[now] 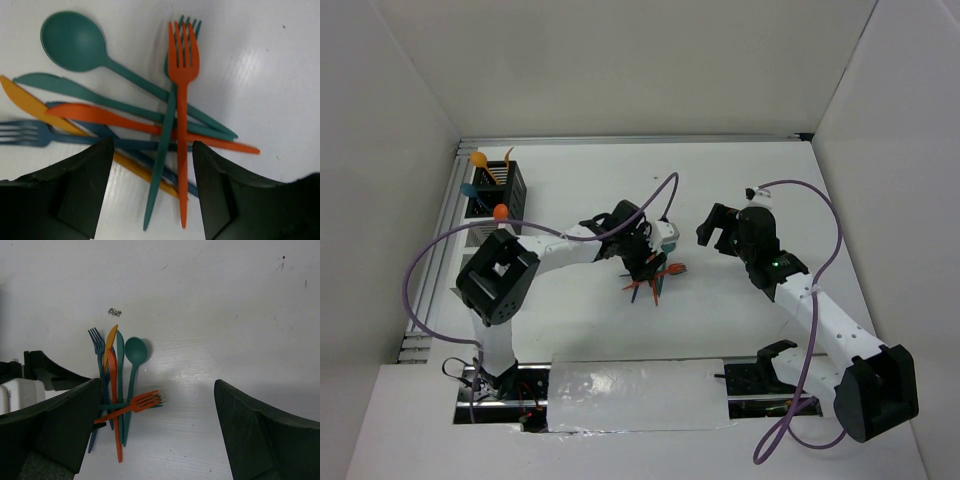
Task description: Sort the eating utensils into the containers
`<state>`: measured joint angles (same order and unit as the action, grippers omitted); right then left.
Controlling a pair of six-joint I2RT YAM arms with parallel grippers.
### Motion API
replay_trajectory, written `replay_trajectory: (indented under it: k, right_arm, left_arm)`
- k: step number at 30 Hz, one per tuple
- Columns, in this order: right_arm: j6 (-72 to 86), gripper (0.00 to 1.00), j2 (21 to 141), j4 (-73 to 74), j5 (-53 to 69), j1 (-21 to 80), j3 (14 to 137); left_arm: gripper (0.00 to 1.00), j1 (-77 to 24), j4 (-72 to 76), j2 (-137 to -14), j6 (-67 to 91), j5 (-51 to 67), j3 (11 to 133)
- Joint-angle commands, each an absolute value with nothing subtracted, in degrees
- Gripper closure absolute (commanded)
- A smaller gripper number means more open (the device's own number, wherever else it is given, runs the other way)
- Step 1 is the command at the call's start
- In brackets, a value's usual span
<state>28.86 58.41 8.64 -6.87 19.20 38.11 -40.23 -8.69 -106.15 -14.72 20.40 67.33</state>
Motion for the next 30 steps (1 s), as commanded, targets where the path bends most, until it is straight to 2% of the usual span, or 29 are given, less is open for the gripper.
replay_trajectory:
  k: [1,5,9,11,12,14,16,17,26,30]
  right_arm:
    - [28.5,0.0,58.3,8.3,-8.1,18.6,37.9]
    - [28.3,0.0,58.7,8.3,-8.1,18.5,37.9]
    - [28.2,0.0,58.4,8.3,-8.7,18.4,37.9]
    - [28.3,0.0,58.4,8.3,-8.7,18.3,37.9]
    - [28.4,0.0,58.3,8.3,-8.7,18.1,37.9]
    - [28.5,0.0,58.4,8.3,-8.2,18.2,37.9]
    - [28.7,0.0,58.4,8.3,-7.7,18.4,37.9]
    - [28.6,0.0,58.2,8.3,-7.6,18.3,37.9]
    - [29.2,0.0,57.1,6.2,0.1,18.3,38.5]
    - [31.3,0.0,58.2,1.5,11.3,18.3,38.5]
  left_arm:
    - [0.24,-41.0,-7.2,-110.5,-15.8,19.9,71.5]
    - [0.41,-40.9,-8.2,-112.6,-16.4,19.9,71.7]
    - [0.52,-41.0,-8.0,-113.2,-16.4,19.5,70.1]
    - [0.53,-41.2,-8.1,-113.0,-16.3,19.5,69.7]
    - [0.61,-41.2,-7.7,-112.9,-16.3,18.8,69.4]
    - [0.68,-41.1,-7.7,-112.5,-15.7,18.7,69.2]
    - [0.84,-40.9,-7.2,-111.5,-14.9,19.2,68.9]
    - [0.88,-40.9,-6.9,-111.6,-14.4,19.3,68.9]
    - [0.91,-32.9,-1.4,-95.4,-4.6,30.6,63.1]
    - [0.91,-31.4,-0.4,-87.6,-2.1,31.6,60.4]
